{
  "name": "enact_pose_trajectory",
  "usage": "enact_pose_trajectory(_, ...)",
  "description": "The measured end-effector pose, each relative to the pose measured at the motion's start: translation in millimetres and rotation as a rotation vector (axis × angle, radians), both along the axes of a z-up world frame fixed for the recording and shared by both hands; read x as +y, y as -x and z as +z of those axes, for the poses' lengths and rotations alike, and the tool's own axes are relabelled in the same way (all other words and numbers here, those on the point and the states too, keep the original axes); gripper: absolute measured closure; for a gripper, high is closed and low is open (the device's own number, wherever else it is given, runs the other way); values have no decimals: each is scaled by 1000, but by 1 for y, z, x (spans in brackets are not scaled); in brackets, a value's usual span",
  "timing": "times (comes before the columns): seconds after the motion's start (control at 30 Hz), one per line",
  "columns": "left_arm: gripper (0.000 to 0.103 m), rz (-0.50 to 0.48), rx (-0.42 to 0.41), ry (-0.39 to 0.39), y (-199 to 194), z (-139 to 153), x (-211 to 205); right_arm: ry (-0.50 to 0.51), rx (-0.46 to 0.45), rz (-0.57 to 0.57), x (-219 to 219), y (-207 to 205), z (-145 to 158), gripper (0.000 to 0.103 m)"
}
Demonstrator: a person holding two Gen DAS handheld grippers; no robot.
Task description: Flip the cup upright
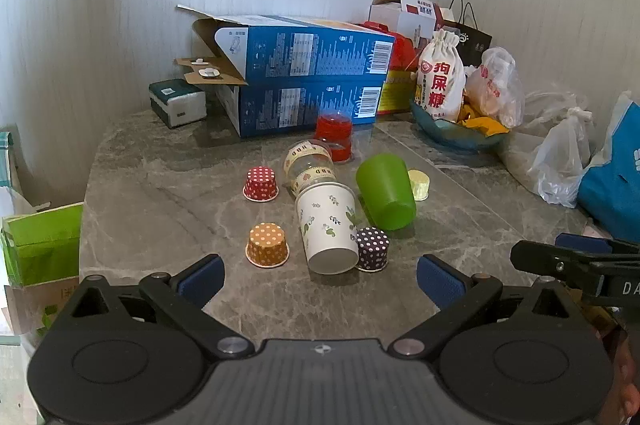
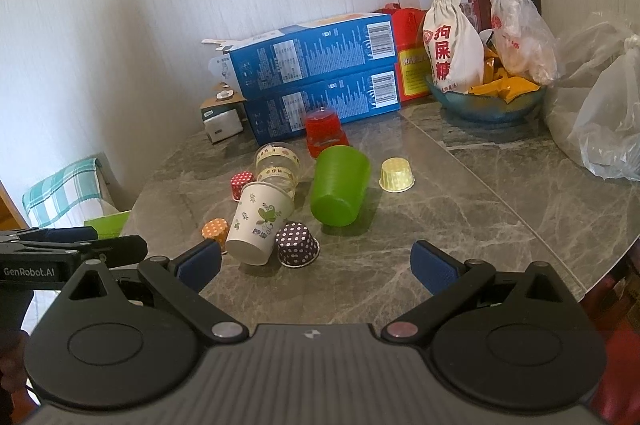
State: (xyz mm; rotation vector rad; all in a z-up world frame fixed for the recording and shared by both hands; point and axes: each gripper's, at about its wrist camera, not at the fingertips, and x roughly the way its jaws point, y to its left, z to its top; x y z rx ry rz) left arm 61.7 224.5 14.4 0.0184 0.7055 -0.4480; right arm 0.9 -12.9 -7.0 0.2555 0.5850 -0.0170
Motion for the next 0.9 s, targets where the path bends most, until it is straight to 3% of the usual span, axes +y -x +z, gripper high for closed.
enact_pose_trajectory(0.9, 0, 12, 21, 6, -3, -7, 4, -8, 10, 10, 3, -5, -5, 1)
